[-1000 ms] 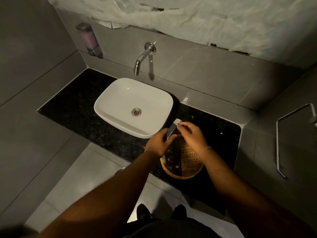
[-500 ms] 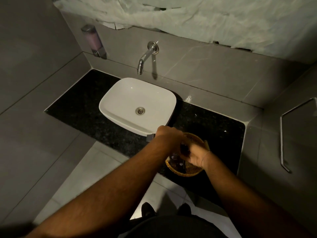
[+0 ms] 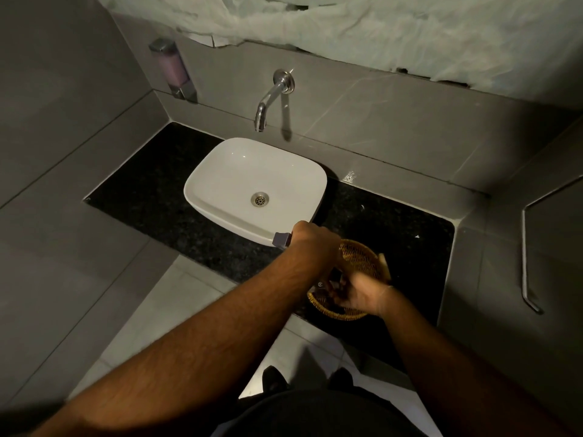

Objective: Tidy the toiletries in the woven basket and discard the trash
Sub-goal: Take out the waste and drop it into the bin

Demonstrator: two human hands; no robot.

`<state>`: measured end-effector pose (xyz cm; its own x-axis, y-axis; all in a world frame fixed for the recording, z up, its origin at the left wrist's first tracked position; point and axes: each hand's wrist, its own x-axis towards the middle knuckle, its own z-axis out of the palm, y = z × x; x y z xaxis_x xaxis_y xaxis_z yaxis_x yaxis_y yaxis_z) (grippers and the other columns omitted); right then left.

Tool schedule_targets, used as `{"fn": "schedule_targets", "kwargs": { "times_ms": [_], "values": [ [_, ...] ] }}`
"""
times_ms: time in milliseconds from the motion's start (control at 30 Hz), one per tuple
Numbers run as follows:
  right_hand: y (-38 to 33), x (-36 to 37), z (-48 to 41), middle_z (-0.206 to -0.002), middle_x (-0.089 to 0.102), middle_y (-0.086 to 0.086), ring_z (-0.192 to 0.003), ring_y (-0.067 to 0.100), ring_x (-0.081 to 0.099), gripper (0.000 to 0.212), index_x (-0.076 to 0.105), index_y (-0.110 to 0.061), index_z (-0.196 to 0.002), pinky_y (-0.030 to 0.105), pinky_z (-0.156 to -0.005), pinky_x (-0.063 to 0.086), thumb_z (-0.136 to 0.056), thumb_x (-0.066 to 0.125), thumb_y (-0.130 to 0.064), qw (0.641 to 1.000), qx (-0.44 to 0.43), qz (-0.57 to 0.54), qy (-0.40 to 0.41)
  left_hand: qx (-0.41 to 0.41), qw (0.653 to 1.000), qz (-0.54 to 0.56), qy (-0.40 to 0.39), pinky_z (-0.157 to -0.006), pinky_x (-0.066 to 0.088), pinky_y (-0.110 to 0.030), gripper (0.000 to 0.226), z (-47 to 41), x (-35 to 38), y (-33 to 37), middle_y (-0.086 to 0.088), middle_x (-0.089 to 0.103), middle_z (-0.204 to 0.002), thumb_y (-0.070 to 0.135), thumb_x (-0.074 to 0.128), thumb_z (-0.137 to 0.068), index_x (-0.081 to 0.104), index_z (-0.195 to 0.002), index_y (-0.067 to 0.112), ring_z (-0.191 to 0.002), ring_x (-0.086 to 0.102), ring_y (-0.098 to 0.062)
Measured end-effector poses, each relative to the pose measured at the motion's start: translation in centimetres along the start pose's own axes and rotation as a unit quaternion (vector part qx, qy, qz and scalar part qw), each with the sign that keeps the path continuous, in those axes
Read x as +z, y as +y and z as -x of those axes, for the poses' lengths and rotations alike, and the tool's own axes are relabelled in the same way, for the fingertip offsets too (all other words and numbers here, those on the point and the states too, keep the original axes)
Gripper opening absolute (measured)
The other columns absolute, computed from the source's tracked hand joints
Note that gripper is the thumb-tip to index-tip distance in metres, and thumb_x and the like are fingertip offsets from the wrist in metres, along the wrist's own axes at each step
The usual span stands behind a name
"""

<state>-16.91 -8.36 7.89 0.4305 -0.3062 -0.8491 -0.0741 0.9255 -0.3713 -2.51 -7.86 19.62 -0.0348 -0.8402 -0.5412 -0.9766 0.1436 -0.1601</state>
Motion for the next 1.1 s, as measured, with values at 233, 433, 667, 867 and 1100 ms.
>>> {"fn": "schedule_targets", "kwargs": {
  "times_ms": [233,433,667,867,1100],
  "values": [
    [0.7,-0.2,-0.6,-0.078,0.071,0.003,-0.077,0.019,0.062,0.058,0.072,-0.019,-0.084,0.036,-0.083,0.051,-0.089,0.052,-0.074,0.977,0.003,0.177,0.119,0.0,1.0,0.009,-0.006,-0.078,0.044,-0.041,0.05,-0.3,-0.1,-0.5,0.001,0.058,-0.082,0.049,0.084,-0.091,0.072,-0.127,0.017,-0.087,0.058,-0.024],
    [0.9,-1.4,-1.7,-0.06,0.045,0.0,-0.052,0.014,0.039,0.052,0.056,-0.016,-0.07,0.029,-0.055,0.034,-0.099,0.05,-0.058,0.932,-0.012,0.271,0.24,-0.022,0.997,0.07,0.007,-0.074,0.043,-0.039,0.053,-0.2,1.7,-2.8,0.004,0.055,-0.074,0.06,0.084,-0.086,0.075,-0.118,0.019,-0.065,0.052,-0.015],
    [0.5,-0.9,-3.2,-0.076,0.064,0.008,-0.069,0.023,0.06,0.034,0.056,-0.018,-0.075,0.037,-0.068,0.049,-0.1,0.059,-0.04,0.937,-0.092,0.174,0.288,-0.153,0.954,0.236,0.101,-0.076,0.05,-0.037,0.048,2.4,8.3,-8.9,0.001,0.073,-0.096,0.068,0.071,-0.083,0.076,-0.102,0.025,-0.093,0.072,-0.026],
    [0.5,2.6,-4.8,-0.068,0.075,0.006,-0.068,0.023,0.068,0.06,0.07,-0.017,-0.072,0.035,-0.074,0.051,-0.092,0.052,-0.07,0.918,-0.096,0.255,0.289,-0.311,0.849,0.422,0.069,-0.093,0.063,-0.043,0.049,6.7,17.9,-12.5,-0.002,0.078,-0.11,0.066,0.073,-0.079,0.07,-0.111,0.03,-0.107,0.076,-0.029],
    [2.6,4.2,-7.4,-0.079,0.066,0.005,-0.072,0.021,0.063,0.043,0.071,-0.007,-0.107,0.035,-0.07,0.049,-0.1,0.056,-0.047,0.9,-0.088,0.292,0.311,-0.419,0.745,0.517,0.035,-0.086,0.059,-0.037,0.048,9.6,28.9,-13.8,-0.004,0.08,-0.113,0.055,0.082,-0.078,0.069,-0.117,0.031,-0.103,0.075,-0.031]
  ]
}}
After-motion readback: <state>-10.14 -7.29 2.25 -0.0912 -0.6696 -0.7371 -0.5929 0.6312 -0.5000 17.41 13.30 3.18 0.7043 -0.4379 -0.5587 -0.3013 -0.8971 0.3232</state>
